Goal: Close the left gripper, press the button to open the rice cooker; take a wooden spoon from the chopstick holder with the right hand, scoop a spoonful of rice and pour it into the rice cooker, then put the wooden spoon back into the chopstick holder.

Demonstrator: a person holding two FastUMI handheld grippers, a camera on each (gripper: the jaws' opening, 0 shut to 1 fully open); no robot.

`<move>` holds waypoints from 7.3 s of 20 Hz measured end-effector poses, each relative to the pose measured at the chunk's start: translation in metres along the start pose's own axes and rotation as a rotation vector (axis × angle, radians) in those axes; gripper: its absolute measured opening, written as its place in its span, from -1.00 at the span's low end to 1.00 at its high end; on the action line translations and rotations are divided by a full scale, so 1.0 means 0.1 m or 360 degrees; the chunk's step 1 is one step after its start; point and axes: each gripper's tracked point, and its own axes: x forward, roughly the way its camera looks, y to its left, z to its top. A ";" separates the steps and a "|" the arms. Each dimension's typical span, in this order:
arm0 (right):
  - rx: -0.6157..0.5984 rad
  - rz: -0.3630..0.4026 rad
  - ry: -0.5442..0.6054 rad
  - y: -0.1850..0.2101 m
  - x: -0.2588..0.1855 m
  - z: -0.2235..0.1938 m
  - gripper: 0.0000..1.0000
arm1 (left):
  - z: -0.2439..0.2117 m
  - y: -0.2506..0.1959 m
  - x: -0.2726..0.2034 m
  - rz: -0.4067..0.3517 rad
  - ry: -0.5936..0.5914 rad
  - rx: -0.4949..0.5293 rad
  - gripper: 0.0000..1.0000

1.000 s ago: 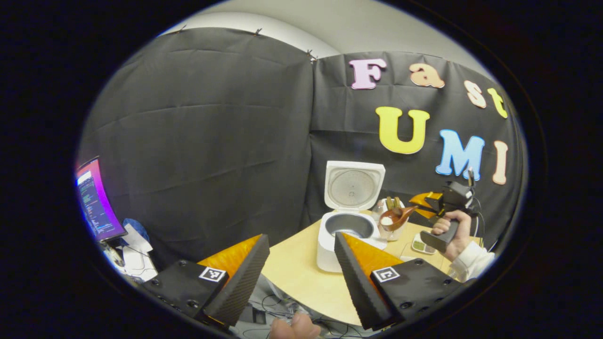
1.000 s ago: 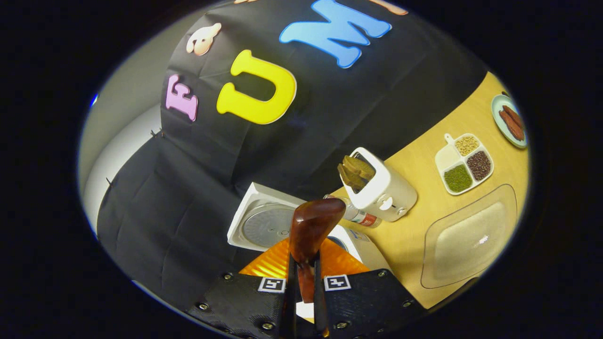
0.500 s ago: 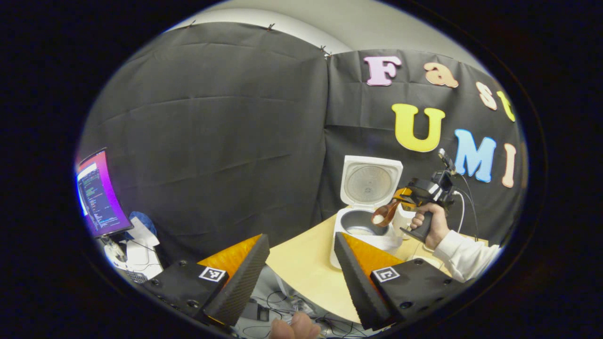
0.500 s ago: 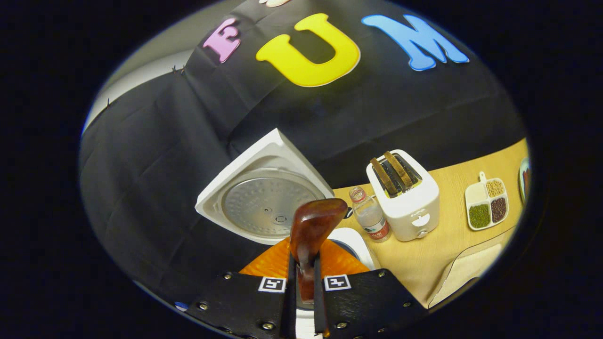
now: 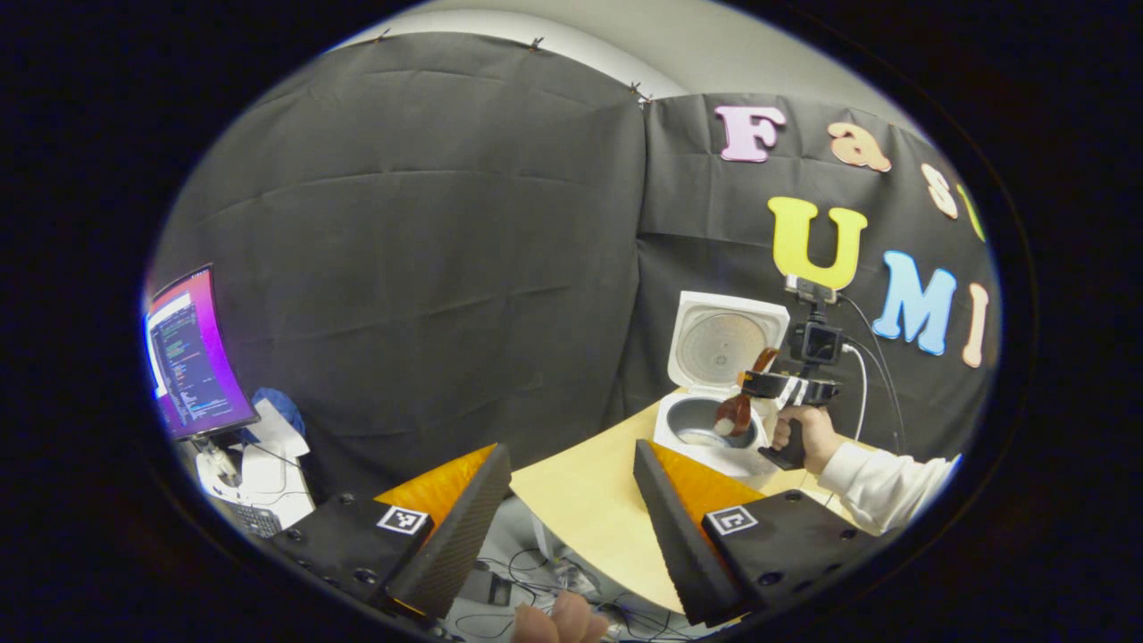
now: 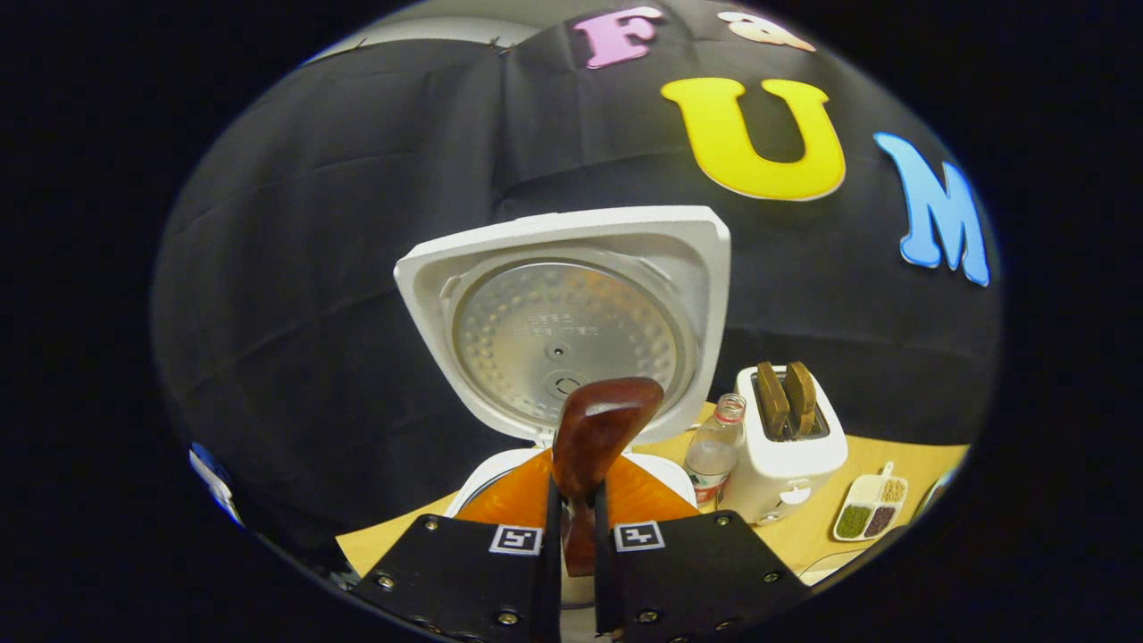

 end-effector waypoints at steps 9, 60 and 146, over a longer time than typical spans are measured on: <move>-0.0675 -0.0069 -0.0132 0.04 -0.03 0.01 -0.70 | -0.03 0.19 -0.03 0.0045 -0.0007 -0.0045 0.95; 0.1052 -0.0932 0.0175 -4.78 -3.65 -2.22 -0.70 | -0.28 -2.04 -1.21 -0.0384 0.0018 0.0144 1.00; 0.0385 -0.1162 -0.0020 -0.65 -4.92 -0.87 0.95 | 1.53 -3.85 4.38 -0.0595 0.0139 0.0356 0.89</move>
